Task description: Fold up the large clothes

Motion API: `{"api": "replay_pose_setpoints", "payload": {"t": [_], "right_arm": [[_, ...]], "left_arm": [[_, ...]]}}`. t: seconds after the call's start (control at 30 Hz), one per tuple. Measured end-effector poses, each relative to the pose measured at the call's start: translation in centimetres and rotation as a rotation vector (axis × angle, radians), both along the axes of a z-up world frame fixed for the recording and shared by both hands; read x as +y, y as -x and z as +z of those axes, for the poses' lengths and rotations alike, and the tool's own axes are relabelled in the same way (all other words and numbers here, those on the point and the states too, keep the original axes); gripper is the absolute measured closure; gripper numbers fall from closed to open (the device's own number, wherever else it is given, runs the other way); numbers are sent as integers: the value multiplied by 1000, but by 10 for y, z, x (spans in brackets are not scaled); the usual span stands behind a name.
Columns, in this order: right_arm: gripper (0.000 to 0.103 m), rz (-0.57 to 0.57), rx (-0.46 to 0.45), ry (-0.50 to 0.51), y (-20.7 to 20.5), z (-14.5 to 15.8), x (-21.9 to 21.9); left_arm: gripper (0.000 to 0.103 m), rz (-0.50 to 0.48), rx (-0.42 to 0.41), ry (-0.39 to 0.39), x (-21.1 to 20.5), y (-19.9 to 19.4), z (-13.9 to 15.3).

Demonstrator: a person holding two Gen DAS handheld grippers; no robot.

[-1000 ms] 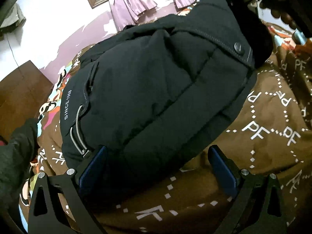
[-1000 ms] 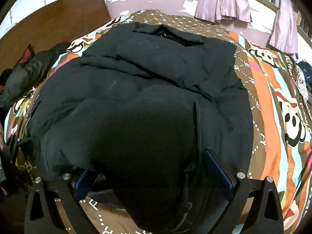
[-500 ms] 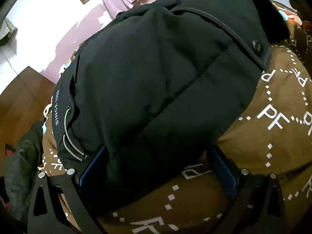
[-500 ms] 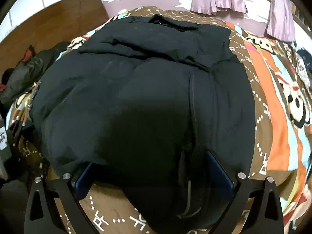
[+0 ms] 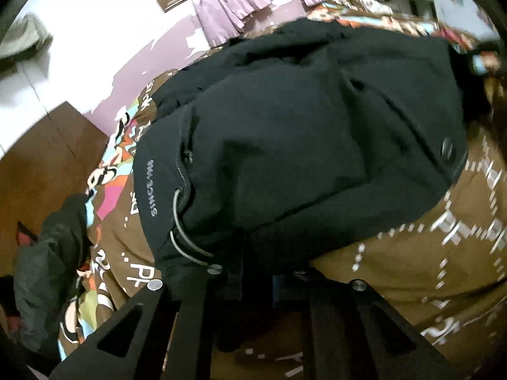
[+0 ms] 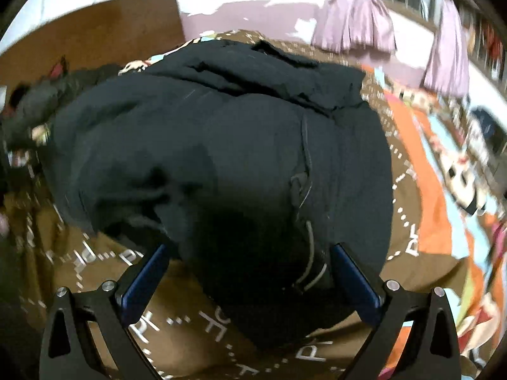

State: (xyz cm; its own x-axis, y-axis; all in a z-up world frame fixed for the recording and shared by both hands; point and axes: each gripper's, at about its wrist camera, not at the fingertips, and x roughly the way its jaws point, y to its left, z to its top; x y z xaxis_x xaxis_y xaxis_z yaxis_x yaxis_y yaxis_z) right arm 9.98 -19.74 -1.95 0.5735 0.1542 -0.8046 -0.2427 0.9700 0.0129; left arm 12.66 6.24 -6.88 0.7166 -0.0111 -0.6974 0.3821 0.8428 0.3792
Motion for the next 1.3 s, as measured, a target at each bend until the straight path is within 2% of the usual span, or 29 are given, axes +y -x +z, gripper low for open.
{"api": "replay_pose_setpoints", "payload": {"t": [0.13,0.23,0.33,0.43,0.57,0.73,0.87,1.07,1.2,1.3], "right_arm": [[0,-13,-67,102,12,-10,14],[0,-5,-135,180,22,-11,25],[0,25,-242,304,37,-12,47],[0,65,-309,436,45,-17,67],[0,81,-321,596,34,-32,90],[0,21,-322,691,6,-45,106],[0,-109,-376,710,-10,-36,102],[0,-258,-501,560,3,4,74],[0,-266,-539,499,11,20,59],[1,-232,-550,526,13,21,61]], "left_arm": [[94,15,10,99,-4,-3,35],[94,14,4,142,-9,-5,54],[95,10,-19,178,-17,-2,75],[95,13,-36,222,-16,-11,95],[95,9,-75,245,-21,-18,115],[95,3,-106,251,-27,-28,135],[95,11,-115,268,-29,-33,141],[95,18,-128,270,-23,-33,144],[95,30,-130,285,-14,-33,146],[95,37,-128,295,-9,-32,144]]}}
